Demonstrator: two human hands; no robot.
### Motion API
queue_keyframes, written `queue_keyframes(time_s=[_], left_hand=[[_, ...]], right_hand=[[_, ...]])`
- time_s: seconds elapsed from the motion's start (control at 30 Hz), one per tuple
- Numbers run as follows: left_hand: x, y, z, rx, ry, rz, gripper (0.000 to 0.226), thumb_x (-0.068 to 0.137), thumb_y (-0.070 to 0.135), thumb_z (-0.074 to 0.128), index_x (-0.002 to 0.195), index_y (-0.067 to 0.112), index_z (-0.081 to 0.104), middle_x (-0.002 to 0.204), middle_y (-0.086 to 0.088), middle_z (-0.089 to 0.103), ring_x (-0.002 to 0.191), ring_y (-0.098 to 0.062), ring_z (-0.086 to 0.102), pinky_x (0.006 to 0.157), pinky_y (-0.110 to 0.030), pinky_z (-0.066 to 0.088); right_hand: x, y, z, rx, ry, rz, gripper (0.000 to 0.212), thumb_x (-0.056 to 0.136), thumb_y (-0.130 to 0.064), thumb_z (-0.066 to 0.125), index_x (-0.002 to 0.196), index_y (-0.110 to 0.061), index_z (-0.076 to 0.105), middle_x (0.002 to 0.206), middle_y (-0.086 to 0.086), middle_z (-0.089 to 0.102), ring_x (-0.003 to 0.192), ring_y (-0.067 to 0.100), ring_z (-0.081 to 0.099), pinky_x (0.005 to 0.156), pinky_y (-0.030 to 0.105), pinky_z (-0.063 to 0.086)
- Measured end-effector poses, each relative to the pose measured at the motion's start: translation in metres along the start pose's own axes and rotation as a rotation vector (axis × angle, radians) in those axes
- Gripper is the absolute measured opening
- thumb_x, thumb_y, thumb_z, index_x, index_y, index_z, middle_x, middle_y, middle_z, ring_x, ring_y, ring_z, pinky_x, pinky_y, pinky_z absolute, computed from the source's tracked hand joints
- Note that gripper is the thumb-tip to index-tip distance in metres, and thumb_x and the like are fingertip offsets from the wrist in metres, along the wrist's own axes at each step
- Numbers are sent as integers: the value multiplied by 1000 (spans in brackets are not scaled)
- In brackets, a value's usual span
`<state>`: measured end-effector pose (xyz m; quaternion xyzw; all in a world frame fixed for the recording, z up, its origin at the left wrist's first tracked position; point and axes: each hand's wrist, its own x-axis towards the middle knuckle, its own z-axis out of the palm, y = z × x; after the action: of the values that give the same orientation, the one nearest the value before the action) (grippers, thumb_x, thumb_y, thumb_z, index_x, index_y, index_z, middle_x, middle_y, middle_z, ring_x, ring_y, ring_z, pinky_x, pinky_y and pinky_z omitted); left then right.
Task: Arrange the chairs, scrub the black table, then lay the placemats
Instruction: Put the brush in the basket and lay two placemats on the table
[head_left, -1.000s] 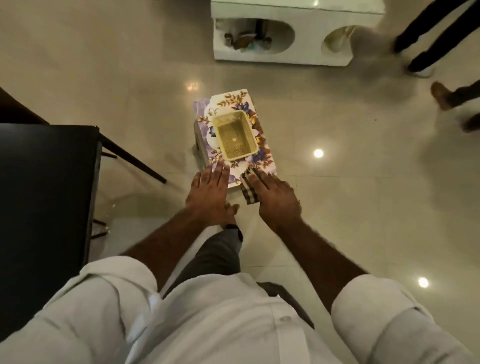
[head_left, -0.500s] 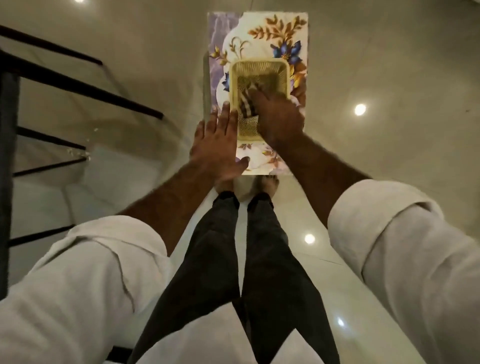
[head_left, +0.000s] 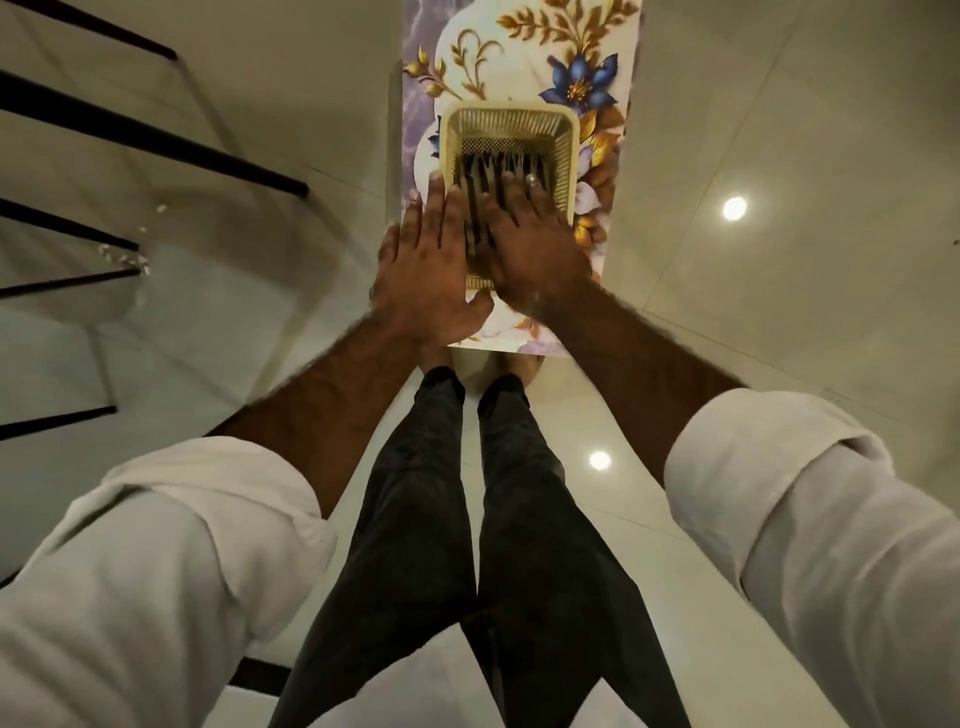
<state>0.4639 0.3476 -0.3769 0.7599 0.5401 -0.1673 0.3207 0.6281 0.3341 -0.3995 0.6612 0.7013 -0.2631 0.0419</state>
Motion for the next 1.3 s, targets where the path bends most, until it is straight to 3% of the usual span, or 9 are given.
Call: queue_keyframes(time_s=[0.17,0.3,0.43,0.63,0.83,1.0,1.07,1.2,1.3], left_hand=[[19,4,-1,-256,64,-194,110,102,49,71,175,9,-1,182,-20,9,165,-44,23,130,-64,32],[39,-3,0,-440,92,-335,72,104,45,69,161,11,41,152,-18,55,140,-39,58,114,-53,55],[46,-4,0,-539,67,-372,38,105,23,65,140,8,67,133,-10,73,123,-33,71,106,-45,62],[23,1,-25,-639,159,-348,30,106,18,65,132,7,77,130,-8,78,115,-31,77,98,-33,63],[-31,13,-89,-691,269,-262,25,102,19,70,122,12,82,125,-2,82,107,-20,80,94,-45,68],[-66,18,-113,-633,310,-252,18,105,13,68,117,10,82,107,11,78,85,4,73,78,-22,64],[-75,19,-117,-643,305,-255,18,106,13,69,119,11,81,105,15,73,78,12,69,67,-7,56],[-85,19,-125,-640,348,-258,23,105,12,70,125,13,80,119,7,77,99,-5,74,77,-16,58],[-88,19,-127,-636,352,-272,23,105,11,70,126,13,80,117,8,76,101,-9,75,78,-20,60]], right_hand=[[-28,10,-14,160,268,61,38,110,-27,55,136,-6,73,145,18,69,135,38,62,118,46,46],[-54,20,-7,277,349,276,34,109,-29,60,133,-10,75,135,10,75,125,30,66,110,40,50],[-72,35,5,359,337,399,32,107,-26,64,133,-12,75,134,8,74,123,28,67,105,29,45],[-78,52,20,520,284,607,40,104,-36,74,139,-18,70,141,5,69,123,27,69,105,47,61],[-73,76,34,679,21,858,80,97,-42,82,162,-15,45,161,18,50,144,38,54,120,50,49],[-64,88,42,786,-111,906,97,89,-46,90,163,-8,39,160,20,55,142,39,58,116,51,53],[-62,90,42,836,-123,963,95,86,-48,92,158,-9,43,155,16,57,138,37,61,111,49,56],[-60,102,49,943,-73,1022,89,45,-56,93,112,-2,67,111,18,72,103,40,74,81,44,61],[-61,102,41,1028,-84,964,43,73,-33,98,95,-4,75,102,20,78,92,38,77,78,46,62]])
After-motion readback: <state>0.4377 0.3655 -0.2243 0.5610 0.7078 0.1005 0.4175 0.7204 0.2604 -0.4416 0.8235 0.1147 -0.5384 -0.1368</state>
